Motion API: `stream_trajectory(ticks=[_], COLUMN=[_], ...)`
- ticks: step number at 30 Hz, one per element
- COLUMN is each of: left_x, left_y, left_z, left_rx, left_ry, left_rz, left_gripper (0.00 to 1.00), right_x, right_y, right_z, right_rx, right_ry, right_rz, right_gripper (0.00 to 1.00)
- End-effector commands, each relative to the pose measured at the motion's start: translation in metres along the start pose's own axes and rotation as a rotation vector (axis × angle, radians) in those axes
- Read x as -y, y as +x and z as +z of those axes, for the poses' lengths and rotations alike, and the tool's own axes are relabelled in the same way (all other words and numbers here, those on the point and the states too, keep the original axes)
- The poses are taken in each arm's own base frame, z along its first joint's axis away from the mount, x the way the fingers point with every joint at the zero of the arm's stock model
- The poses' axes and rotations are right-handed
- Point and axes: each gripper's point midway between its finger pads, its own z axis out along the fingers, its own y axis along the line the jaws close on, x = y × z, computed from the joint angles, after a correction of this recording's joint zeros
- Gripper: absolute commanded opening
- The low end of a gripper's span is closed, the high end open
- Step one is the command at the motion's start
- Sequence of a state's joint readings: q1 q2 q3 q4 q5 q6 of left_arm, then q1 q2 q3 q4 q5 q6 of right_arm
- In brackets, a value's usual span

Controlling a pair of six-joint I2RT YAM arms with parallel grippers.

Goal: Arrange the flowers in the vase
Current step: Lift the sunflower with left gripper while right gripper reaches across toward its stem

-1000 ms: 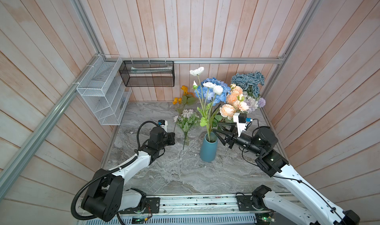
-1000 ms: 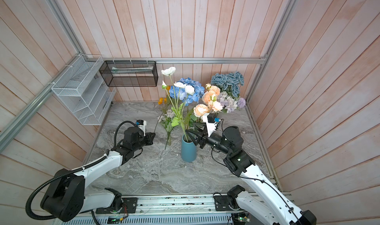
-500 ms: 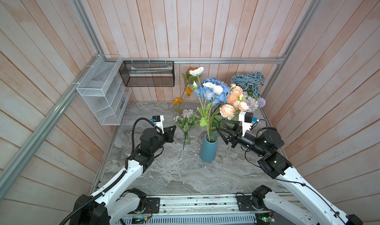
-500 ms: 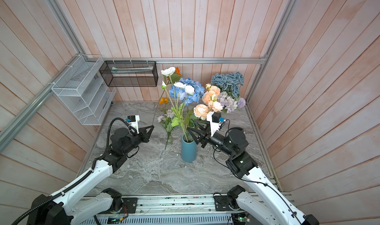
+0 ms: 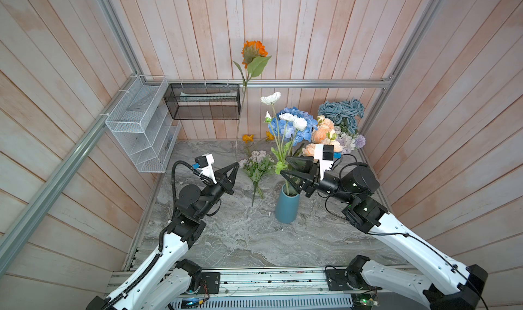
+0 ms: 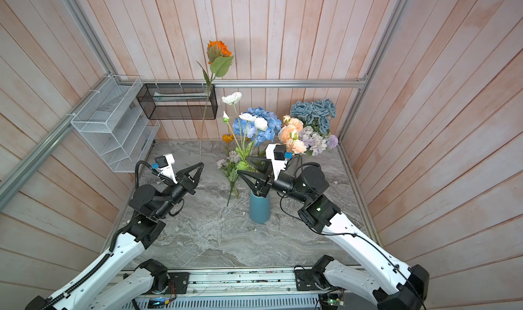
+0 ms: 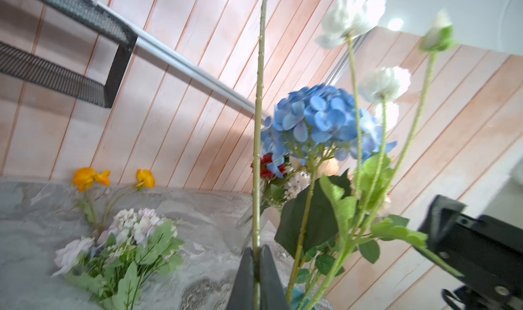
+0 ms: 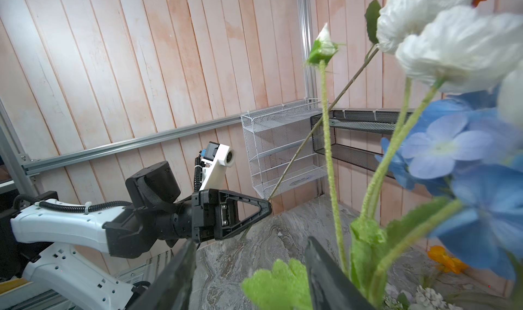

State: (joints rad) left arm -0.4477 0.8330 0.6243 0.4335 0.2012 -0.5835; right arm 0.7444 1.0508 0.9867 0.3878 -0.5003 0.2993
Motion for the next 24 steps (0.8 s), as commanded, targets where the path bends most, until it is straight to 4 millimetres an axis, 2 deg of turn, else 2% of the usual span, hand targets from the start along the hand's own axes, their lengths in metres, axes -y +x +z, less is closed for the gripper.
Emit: stream_trajectory(ticks=[1,7,12,19,24], left_x=[0.021,0.034,0.037,0.045,0.048], left_y=[-0.016,-0.005,0.008,0.021,0.02], left_z=[-0.012,-0.021,-0.023,-0.031,-0.038], left_rx=[0.098,0.084,0.063,0.058,0.074], left_ry=[0.095,0.176,0.218,0.288,0.299], left_rz=[0.071,0.157,0.185,0.205,0.22], left_gripper=[0.0,0.0,0.0,0.0,0.0], right_x=[-0.018,-0.026,-0.029,-0.014,0.001], right_y=[-0.018,-0.009,-0.014,-0.012,-0.006], right_z=[0.02,0.058,0.082,0.113,0.129], right_rx=[0.045,0.017,0.037,0.034,0.021], right_ry=[-0.092,-0.167,-0.23,-0.22,-0.18], right_rz=[-0.056,-0.078,-0.078,-0.09,-0.08], right_gripper=[0.61,0.61,0.61,0.61,0.61])
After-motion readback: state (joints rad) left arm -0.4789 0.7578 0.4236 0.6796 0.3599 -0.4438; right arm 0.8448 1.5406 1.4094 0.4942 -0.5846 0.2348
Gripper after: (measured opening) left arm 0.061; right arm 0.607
